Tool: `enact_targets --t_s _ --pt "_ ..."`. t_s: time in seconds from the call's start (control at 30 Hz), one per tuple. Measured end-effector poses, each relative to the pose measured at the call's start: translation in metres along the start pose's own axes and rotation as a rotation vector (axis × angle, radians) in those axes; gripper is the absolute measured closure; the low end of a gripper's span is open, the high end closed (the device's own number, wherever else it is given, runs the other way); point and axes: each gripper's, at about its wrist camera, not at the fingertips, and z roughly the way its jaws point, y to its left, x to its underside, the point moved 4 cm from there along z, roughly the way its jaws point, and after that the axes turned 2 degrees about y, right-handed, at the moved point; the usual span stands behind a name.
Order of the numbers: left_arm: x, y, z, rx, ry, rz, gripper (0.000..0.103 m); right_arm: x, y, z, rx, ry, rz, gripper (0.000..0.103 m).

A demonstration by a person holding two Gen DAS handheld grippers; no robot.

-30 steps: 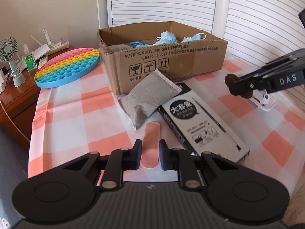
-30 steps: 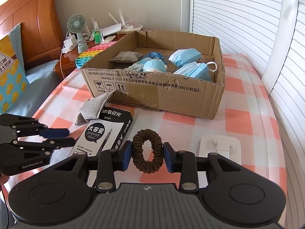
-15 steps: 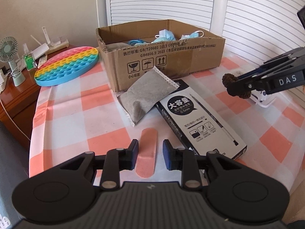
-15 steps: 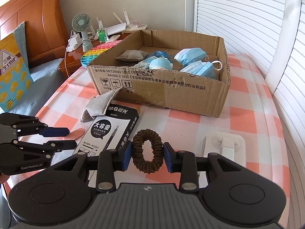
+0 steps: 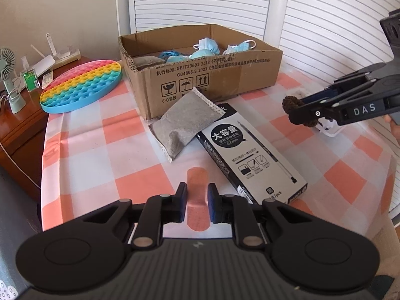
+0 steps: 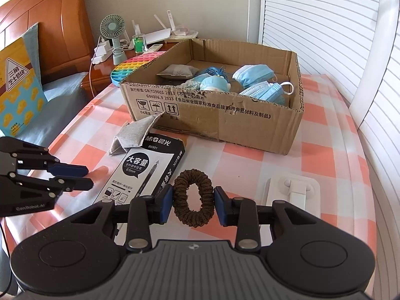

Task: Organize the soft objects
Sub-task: 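Carry the pink strip into the box and release while the right gripper carries the hair tie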

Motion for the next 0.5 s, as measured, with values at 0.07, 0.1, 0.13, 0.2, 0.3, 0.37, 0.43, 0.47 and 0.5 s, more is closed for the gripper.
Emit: enact_targets --t_s 0.07,0.1,0.13,0.2,0.3,0.37,0.43,0.47,0.5 --pt "-0.003 0.001 -0.007 0.013 0.010 0.001 0.088 0.000 0.000 -0.003 0.000 -0.003 -0.009 0.063" --pt "-0.005 0.002 -0.011 0.016 0.011 0.004 0.088 -0.001 0.001 -0.005 0.000 -0.004 -0.016 0.063" --pt "-0.007 0.003 -0.015 0.016 0.010 0.009 0.088 -0.001 0.001 -0.007 0.001 -0.007 -0.023 0.063" --pt "-0.013 0.003 -0.023 0.021 0.006 0.015 0.088 -0.003 0.002 -0.012 0.005 -0.012 -0.038 0.063" --pt "-0.026 0.004 -0.034 0.032 -0.013 0.016 0.088 -0.005 0.004 -0.019 -0.001 -0.023 -0.055 0.063" --pt "-0.038 0.006 -0.040 0.036 -0.035 0.016 0.088 -0.008 0.004 -0.024 -0.002 -0.033 -0.067 0.063" --pt "-0.054 0.007 -0.044 0.036 -0.063 0.017 0.088 -0.012 0.005 -0.027 -0.002 -0.043 -0.079 0.063" --pt "-0.063 0.007 -0.046 0.036 -0.078 0.021 0.088 -0.014 0.006 -0.029 -0.004 -0.049 -0.084 0.063" --pt "-0.072 0.007 -0.046 0.035 -0.093 0.028 0.088 -0.016 0.006 -0.030 -0.005 -0.055 -0.087 0.063"
